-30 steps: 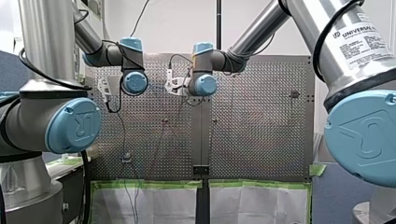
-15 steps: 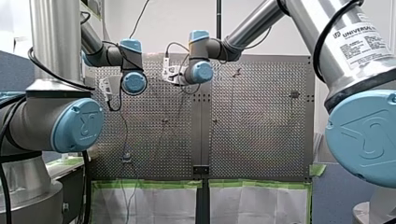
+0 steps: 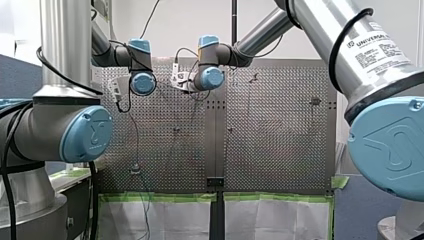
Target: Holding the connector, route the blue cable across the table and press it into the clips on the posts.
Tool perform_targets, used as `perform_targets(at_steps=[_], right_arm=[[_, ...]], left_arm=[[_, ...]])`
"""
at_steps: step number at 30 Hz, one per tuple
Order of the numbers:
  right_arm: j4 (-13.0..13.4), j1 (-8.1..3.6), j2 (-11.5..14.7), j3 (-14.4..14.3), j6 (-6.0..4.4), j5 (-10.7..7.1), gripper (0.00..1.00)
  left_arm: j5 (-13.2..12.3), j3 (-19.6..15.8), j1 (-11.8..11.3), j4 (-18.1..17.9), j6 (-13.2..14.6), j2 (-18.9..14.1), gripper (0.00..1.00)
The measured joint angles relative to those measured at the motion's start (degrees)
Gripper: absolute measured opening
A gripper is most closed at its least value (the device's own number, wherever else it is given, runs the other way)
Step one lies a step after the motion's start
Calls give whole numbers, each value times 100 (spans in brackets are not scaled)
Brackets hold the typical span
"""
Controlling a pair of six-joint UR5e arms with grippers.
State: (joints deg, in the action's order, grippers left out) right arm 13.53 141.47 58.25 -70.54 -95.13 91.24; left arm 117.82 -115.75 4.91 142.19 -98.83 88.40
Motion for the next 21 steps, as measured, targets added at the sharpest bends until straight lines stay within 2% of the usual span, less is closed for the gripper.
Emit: perform_targets(at_steps=[6,15,21], right_arm=[[-240,-47,-92,298,-47,-83,0],[-390,-88,-298,729,-87,-219,0],[-498,-92,-354,1017,-101,-244,0]], left_arm=[[-75,110,-100,31,-12,15,0],[-335,260,-289,27,-82,64,0],[-473,321,-403,-17,-161,131,0]])
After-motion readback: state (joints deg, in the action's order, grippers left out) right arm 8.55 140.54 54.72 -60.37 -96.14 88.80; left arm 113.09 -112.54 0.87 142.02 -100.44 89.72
